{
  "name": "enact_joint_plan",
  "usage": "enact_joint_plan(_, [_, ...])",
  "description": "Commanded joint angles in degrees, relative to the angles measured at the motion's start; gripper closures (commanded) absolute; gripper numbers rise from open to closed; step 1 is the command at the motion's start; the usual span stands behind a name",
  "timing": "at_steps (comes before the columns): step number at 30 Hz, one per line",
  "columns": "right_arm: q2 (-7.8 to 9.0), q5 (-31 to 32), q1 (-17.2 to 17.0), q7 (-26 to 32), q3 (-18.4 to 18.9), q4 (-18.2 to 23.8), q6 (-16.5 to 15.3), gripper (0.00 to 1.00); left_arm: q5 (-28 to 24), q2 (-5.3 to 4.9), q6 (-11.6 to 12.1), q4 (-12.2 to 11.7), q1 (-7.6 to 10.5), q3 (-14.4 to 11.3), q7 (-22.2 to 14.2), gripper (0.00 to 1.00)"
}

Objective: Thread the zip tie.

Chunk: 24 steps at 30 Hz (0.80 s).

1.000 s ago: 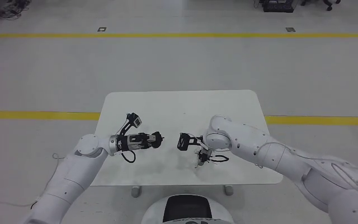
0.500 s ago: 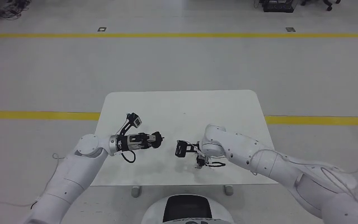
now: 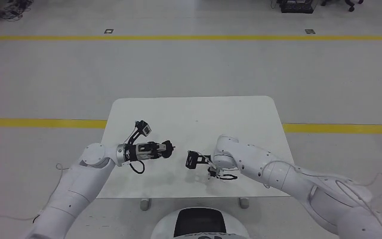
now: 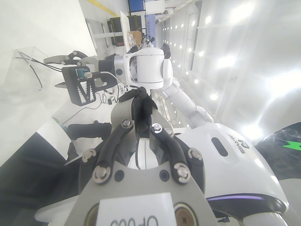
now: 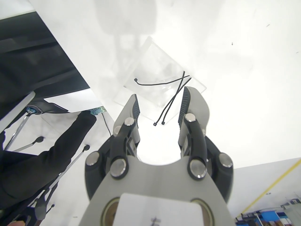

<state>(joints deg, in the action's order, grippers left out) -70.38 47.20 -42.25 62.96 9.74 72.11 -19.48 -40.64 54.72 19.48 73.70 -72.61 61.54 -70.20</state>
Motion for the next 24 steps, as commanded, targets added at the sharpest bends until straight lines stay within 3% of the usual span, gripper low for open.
enact_joint_plan(1, [-0.37, 0.17, -0.24, -0.04, 0.00, -0.73, 0.00, 0.60, 0.00, 0.00, 0.00, 0.00, 0.00, 0.00, 0.00, 1.00])
enact_joint_plan(15, [-2.77, 0.47, -0.80, 2.71, 0.00, -4.06, 0.00, 0.60, 0.00, 0.00, 0.00, 0.00, 0.00, 0.00, 0.00, 1.00])
enact_joint_plan(24, [-3.35, -0.47, -0.90, 4.27, 0.00, -4.48, 0.00, 0.61, 0.00, 0.00, 0.00, 0.00, 0.00, 0.00, 0.00, 1.00])
